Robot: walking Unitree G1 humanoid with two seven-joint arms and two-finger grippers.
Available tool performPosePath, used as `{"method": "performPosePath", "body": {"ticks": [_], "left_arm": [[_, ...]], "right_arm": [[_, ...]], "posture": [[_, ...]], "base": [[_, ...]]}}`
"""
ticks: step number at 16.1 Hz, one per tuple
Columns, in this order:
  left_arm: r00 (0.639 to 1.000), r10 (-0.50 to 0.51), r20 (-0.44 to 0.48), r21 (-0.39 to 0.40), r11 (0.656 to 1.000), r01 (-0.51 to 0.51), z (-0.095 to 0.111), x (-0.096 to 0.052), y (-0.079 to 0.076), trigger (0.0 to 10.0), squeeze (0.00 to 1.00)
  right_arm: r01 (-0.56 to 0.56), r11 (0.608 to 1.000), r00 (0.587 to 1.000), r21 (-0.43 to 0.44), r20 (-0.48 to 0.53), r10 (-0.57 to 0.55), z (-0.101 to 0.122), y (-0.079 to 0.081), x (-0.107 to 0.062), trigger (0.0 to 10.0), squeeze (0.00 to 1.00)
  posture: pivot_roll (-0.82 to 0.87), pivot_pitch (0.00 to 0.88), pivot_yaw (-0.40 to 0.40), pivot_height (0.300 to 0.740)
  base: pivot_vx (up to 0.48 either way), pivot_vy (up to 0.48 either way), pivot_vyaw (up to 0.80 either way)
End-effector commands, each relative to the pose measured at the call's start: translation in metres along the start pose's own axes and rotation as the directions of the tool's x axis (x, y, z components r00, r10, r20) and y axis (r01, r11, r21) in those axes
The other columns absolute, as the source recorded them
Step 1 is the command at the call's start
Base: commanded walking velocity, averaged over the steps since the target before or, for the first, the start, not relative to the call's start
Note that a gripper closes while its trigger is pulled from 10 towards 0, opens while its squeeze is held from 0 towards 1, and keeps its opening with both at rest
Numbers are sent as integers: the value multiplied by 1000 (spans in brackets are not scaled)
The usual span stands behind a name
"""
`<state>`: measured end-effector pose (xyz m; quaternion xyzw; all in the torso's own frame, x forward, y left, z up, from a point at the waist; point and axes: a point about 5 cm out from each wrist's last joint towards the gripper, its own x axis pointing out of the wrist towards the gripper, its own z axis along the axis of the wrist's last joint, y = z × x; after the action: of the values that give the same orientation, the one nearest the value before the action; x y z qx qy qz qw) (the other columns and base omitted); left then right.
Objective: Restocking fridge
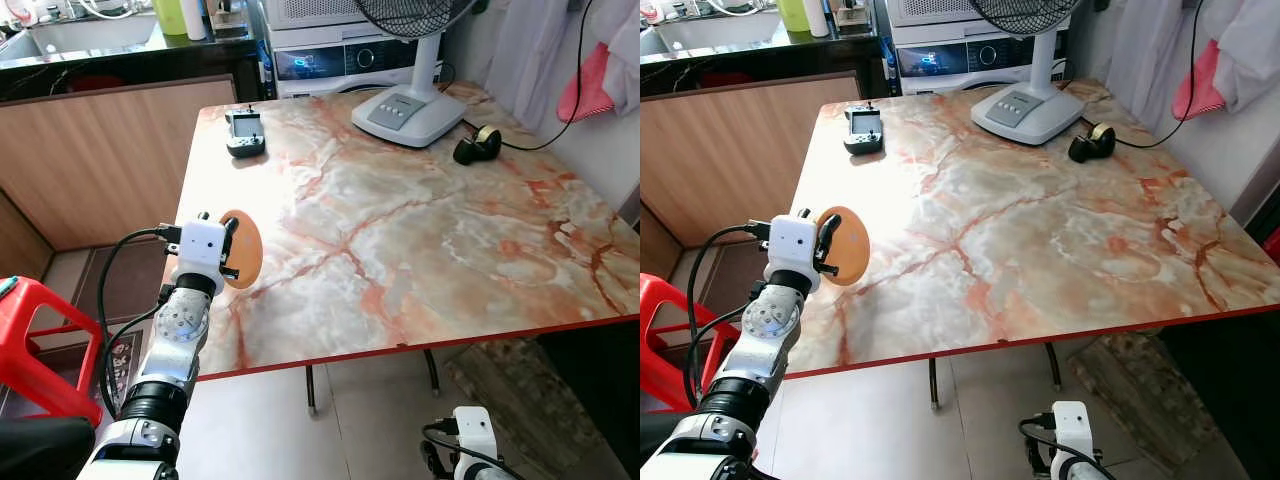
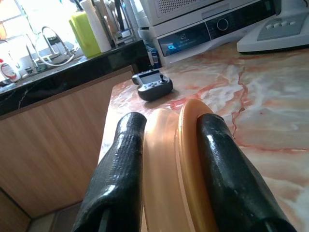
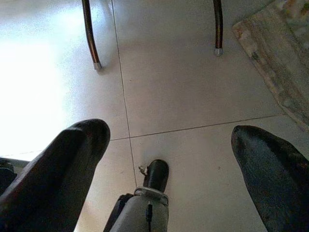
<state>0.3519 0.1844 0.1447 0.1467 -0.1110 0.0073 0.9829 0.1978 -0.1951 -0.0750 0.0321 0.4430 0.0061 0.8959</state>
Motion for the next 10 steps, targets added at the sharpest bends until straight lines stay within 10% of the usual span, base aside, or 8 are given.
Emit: {"method": "performPosePath", "body": {"ticks": [1,10], "left_arm": [[999,4,48,7,1000,-4,9,3,-1,10000,0],[998,36,48,-120,992,-30,7,1,-4,10000,0]], "right_arm": [[-5,1000,1000,1,2,5,0,1,0,10000,0],[1,1000,1000,24,7,-2,0,-1,0,10000,0]], "posture": [[64,0,7,740],[64,0,1,740]], "base": [[0,0,0],[0,33,0]]}}
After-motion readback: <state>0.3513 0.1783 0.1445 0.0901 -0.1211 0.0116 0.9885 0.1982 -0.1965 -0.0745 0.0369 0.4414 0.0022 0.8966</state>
